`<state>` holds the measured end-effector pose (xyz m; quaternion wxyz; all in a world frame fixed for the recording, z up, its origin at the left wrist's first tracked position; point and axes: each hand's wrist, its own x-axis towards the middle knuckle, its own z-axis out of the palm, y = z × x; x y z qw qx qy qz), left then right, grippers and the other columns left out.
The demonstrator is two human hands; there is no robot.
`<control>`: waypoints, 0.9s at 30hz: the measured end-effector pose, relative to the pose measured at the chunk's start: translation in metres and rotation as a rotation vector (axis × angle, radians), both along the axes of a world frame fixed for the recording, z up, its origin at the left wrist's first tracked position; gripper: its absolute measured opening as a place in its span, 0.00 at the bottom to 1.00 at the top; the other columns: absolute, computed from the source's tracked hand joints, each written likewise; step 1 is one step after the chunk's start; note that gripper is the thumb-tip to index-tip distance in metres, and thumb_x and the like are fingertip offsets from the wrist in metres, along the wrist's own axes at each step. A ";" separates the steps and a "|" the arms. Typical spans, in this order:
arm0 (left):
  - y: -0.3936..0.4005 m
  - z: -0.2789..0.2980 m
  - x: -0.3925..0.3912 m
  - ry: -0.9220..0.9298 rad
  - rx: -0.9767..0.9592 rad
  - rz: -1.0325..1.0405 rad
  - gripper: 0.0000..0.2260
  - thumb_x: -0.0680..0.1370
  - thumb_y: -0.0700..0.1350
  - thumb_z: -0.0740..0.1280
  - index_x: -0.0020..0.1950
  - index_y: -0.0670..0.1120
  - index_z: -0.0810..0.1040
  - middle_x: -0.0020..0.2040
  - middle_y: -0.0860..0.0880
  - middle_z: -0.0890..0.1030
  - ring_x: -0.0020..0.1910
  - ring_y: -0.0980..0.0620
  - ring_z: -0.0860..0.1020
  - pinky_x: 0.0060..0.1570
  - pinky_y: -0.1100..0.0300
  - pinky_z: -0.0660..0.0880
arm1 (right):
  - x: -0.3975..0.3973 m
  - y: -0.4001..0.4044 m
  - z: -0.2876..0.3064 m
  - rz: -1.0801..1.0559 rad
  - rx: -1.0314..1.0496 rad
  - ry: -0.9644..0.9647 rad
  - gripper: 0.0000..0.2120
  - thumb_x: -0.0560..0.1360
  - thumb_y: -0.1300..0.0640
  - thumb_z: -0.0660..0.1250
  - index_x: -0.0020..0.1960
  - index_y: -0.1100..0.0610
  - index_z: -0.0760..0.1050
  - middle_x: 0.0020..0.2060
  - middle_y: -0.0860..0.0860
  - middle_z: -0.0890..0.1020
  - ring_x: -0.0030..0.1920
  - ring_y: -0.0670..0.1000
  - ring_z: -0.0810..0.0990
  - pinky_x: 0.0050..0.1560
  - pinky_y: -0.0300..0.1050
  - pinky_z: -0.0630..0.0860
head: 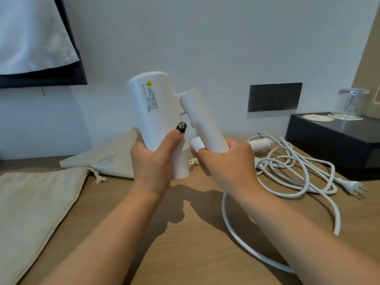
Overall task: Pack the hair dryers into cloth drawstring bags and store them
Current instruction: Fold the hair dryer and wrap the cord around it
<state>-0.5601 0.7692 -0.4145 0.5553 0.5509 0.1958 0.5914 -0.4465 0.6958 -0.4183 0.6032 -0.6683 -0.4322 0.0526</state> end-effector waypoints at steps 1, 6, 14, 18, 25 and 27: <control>0.001 0.000 -0.001 -0.013 -0.004 0.001 0.25 0.60 0.55 0.75 0.53 0.45 0.80 0.44 0.45 0.83 0.45 0.42 0.82 0.45 0.46 0.80 | 0.002 -0.001 0.002 0.007 0.006 -0.032 0.14 0.67 0.55 0.72 0.29 0.58 0.71 0.25 0.50 0.70 0.28 0.50 0.68 0.29 0.44 0.65; 0.004 -0.008 -0.004 -0.076 -0.090 -0.018 0.24 0.61 0.53 0.74 0.54 0.46 0.81 0.46 0.45 0.83 0.47 0.41 0.81 0.49 0.44 0.78 | -0.008 -0.002 -0.005 0.129 -0.050 -0.128 0.08 0.70 0.55 0.69 0.40 0.59 0.73 0.32 0.53 0.74 0.33 0.54 0.73 0.31 0.46 0.68; 0.005 -0.012 0.000 0.008 -0.111 -0.141 0.27 0.63 0.55 0.73 0.59 0.47 0.79 0.50 0.45 0.83 0.53 0.39 0.82 0.48 0.45 0.77 | 0.002 -0.001 -0.006 0.130 -0.094 -0.200 0.07 0.70 0.55 0.69 0.44 0.50 0.70 0.37 0.48 0.74 0.34 0.45 0.71 0.27 0.36 0.65; 0.014 -0.004 -0.007 0.154 -0.109 -0.250 0.32 0.60 0.59 0.72 0.62 0.49 0.77 0.54 0.50 0.83 0.53 0.50 0.82 0.41 0.53 0.80 | 0.036 -0.009 0.011 -0.013 0.010 -0.247 0.07 0.64 0.58 0.74 0.40 0.56 0.76 0.32 0.45 0.75 0.32 0.44 0.72 0.27 0.32 0.66; 0.036 0.005 -0.034 0.364 -0.100 -0.331 0.35 0.60 0.57 0.74 0.66 0.50 0.74 0.59 0.43 0.81 0.51 0.40 0.83 0.48 0.44 0.81 | 0.069 -0.021 0.017 -0.054 0.052 -0.451 0.19 0.63 0.57 0.78 0.51 0.48 0.78 0.40 0.37 0.76 0.46 0.42 0.77 0.42 0.41 0.79; 0.037 0.005 -0.041 0.475 -0.109 -0.454 0.32 0.58 0.53 0.74 0.61 0.47 0.77 0.53 0.40 0.82 0.47 0.40 0.83 0.43 0.47 0.82 | 0.071 -0.022 0.018 -0.051 0.157 -0.524 0.28 0.63 0.56 0.80 0.60 0.50 0.75 0.48 0.44 0.76 0.46 0.44 0.75 0.43 0.36 0.78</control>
